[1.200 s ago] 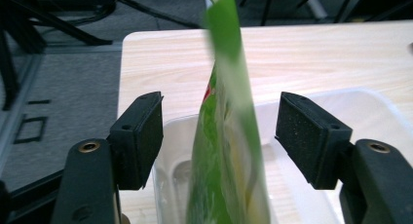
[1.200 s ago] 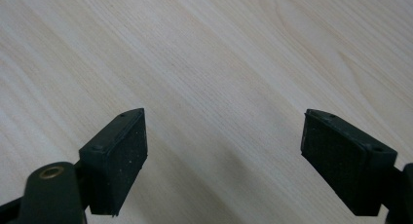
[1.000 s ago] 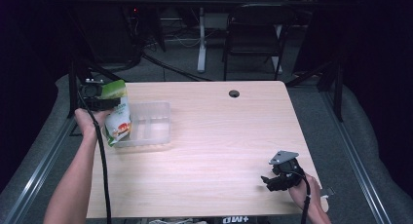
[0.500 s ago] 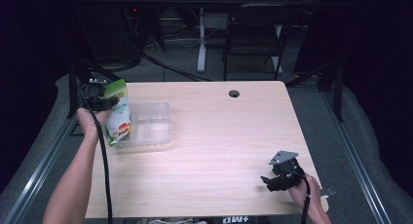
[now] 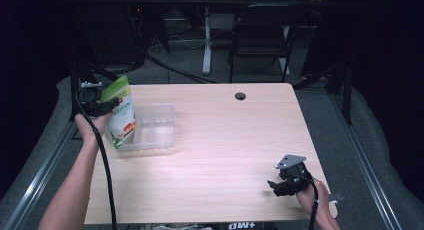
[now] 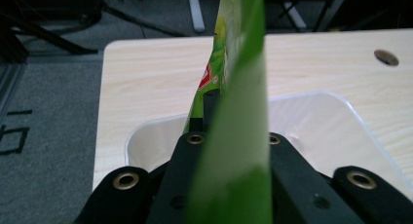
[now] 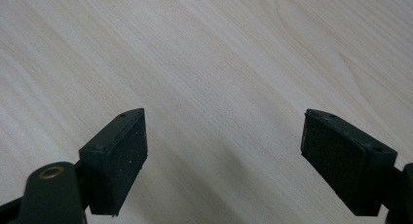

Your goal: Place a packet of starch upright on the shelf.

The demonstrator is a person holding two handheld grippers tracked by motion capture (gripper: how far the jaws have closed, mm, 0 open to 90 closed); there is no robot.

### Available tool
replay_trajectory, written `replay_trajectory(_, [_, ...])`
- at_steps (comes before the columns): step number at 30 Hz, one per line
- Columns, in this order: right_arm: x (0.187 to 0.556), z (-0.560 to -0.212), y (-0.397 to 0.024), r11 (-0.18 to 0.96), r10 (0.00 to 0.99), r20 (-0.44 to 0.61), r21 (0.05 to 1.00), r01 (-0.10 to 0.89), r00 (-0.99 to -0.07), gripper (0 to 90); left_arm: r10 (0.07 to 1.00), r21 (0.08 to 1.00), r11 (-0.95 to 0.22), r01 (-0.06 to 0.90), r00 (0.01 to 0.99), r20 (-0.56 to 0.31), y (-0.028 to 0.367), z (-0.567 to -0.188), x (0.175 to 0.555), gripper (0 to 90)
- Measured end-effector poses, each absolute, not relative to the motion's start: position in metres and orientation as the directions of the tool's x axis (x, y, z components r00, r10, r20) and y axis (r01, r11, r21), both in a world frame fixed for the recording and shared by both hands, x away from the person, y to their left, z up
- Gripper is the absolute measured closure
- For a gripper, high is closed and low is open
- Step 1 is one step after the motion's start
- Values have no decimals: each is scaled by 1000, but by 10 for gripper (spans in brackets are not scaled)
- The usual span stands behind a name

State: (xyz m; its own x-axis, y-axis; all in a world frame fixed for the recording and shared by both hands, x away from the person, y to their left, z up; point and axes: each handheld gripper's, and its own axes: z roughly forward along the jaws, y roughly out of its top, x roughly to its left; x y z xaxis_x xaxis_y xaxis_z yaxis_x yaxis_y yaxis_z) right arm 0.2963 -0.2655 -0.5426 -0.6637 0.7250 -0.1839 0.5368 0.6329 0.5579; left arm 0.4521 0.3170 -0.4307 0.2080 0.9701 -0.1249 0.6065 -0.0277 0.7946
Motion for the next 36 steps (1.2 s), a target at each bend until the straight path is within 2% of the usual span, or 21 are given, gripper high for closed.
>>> replay_trajectory(18, [297,-542,-266,631,725,-183,562,535,-664,160,943,855,238,461,101,-318,319,-448,435,890])
replay_trajectory(27, [298,-543,-266,627,727,-178,566,536,-663,160,926,870,298,392,100,-363,316,-452,427,891])
replay_trajectory(32, [297,-542,-267,629,727,-181,563,536,-663,159,902,863,370,343,90,-422,319,-462,424,890])
replay_trajectory(36, [296,-543,-266,629,726,-181,565,534,-664,159,898,855,385,348,71,-433,324,-470,426,890])
